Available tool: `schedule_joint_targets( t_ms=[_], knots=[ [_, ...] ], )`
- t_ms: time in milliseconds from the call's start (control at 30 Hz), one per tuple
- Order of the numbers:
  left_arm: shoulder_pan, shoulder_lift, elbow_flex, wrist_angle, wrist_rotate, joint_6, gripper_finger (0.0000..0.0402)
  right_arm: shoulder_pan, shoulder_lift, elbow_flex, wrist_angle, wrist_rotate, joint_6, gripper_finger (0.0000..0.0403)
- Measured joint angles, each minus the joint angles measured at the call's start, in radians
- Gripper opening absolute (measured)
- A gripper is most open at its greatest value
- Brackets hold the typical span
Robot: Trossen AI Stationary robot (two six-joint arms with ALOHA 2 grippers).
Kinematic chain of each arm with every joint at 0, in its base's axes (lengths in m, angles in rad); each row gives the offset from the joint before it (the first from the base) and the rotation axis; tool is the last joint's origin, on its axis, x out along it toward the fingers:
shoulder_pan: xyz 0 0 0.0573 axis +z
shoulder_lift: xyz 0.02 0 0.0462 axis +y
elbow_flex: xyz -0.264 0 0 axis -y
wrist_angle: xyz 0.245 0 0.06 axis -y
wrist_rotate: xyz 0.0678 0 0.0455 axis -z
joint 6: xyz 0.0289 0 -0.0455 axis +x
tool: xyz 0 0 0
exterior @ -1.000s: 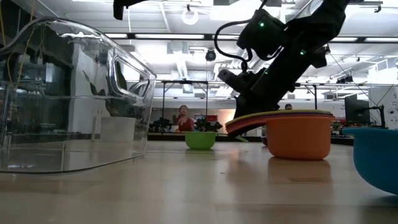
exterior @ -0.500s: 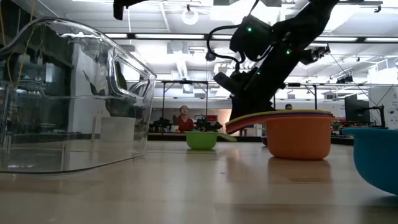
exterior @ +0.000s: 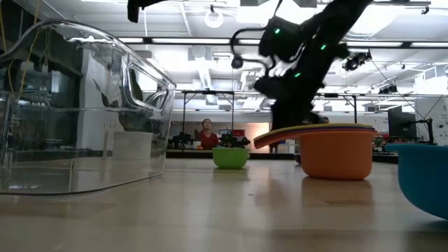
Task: Nest measuring cups in basket
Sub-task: Stack the green measuring cup on top of the yellow measuring cup
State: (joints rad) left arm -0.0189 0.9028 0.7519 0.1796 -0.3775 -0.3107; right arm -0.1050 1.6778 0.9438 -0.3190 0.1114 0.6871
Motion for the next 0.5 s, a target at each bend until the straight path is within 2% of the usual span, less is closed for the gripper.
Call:
schedule_joint_targets(
  t_ms=[133, 200, 333, 433, 500],
  knots=[
    [0.000, 0.000, 0.000, 0.000, 0.000, 0.000, 0.0156, 0.051, -0.137, -0.108, -0.118, -0.027, -0.033, 0.0000],
    [0.000, 0.000, 0.000, 0.000, 0.000, 0.000, 0.0156, 0.077, -0.245, -0.205, -0.069, -0.027, 0.027, 0.0000],
    [0.000, 0.000, 0.000, 0.000, -0.006, 0.000, 0.0156, 0.133, -0.415, -0.412, 0.289, -0.004, 0.252, 0.0000],
    [0.000, 0.000, 0.000, 0.000, -0.025, 0.000, 0.0156, 0.154, -0.458, -0.527, 0.605, 0.086, 0.370, 0.0000],
    [0.000, 0.000, 0.000, 0.000, -0.028, 0.000, 0.0156, 0.145, -0.455, -0.562, 0.685, 0.139, 0.426, 0.0000]
  ],
)
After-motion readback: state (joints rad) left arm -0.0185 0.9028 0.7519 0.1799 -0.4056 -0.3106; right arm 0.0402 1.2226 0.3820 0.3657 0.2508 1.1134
